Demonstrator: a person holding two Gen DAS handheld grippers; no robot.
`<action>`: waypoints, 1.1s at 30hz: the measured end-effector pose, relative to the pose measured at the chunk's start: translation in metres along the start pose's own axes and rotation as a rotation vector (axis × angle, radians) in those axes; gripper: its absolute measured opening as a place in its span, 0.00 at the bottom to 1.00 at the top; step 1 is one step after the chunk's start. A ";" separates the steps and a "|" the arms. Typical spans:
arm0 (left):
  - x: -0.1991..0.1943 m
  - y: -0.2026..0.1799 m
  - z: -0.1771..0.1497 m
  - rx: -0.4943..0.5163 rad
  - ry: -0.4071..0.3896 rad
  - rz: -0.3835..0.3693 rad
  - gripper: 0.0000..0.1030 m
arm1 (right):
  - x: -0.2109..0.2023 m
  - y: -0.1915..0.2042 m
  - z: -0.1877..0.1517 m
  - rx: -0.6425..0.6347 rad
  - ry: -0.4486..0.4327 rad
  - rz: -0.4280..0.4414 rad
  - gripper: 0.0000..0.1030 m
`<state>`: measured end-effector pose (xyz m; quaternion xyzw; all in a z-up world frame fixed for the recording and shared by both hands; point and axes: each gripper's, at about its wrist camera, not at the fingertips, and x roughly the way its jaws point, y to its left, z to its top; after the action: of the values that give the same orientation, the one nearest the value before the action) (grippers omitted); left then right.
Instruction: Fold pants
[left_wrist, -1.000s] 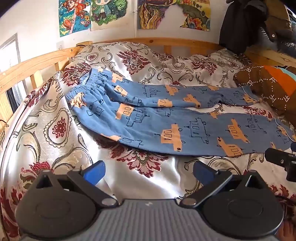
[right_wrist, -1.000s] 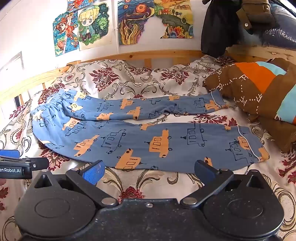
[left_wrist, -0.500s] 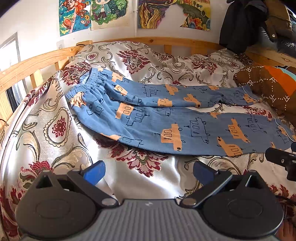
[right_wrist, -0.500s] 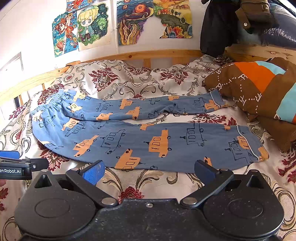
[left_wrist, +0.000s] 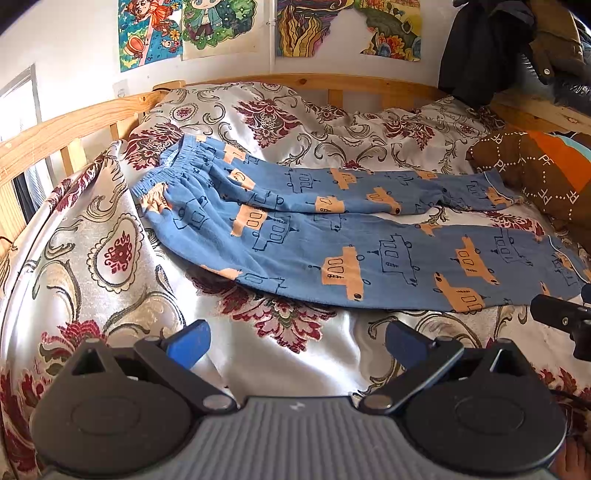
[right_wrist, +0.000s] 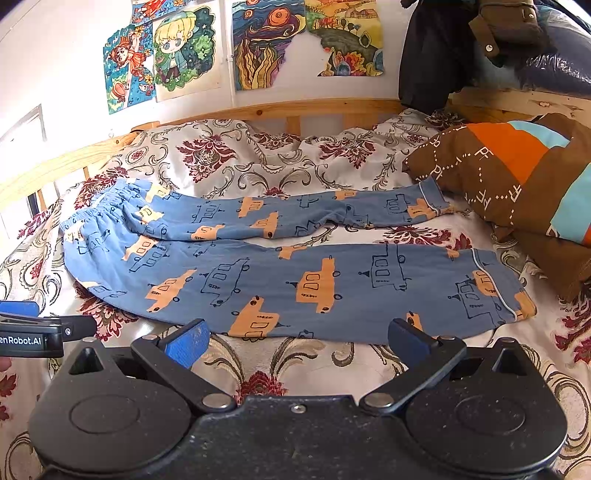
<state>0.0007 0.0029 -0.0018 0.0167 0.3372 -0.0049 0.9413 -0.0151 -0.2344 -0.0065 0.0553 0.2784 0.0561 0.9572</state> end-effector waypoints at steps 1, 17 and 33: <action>0.000 0.000 0.000 0.000 0.000 0.000 1.00 | 0.000 0.000 0.000 0.000 0.000 0.000 0.99; 0.004 0.000 -0.003 -0.001 0.017 0.002 1.00 | 0.002 -0.001 0.000 0.002 0.009 0.002 0.99; 0.022 0.007 0.028 0.019 0.086 -0.051 1.00 | 0.012 -0.006 0.036 -0.134 0.034 0.108 0.99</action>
<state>0.0353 0.0092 0.0061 0.0172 0.3776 -0.0314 0.9253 0.0147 -0.2417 0.0165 0.0050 0.2870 0.1273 0.9494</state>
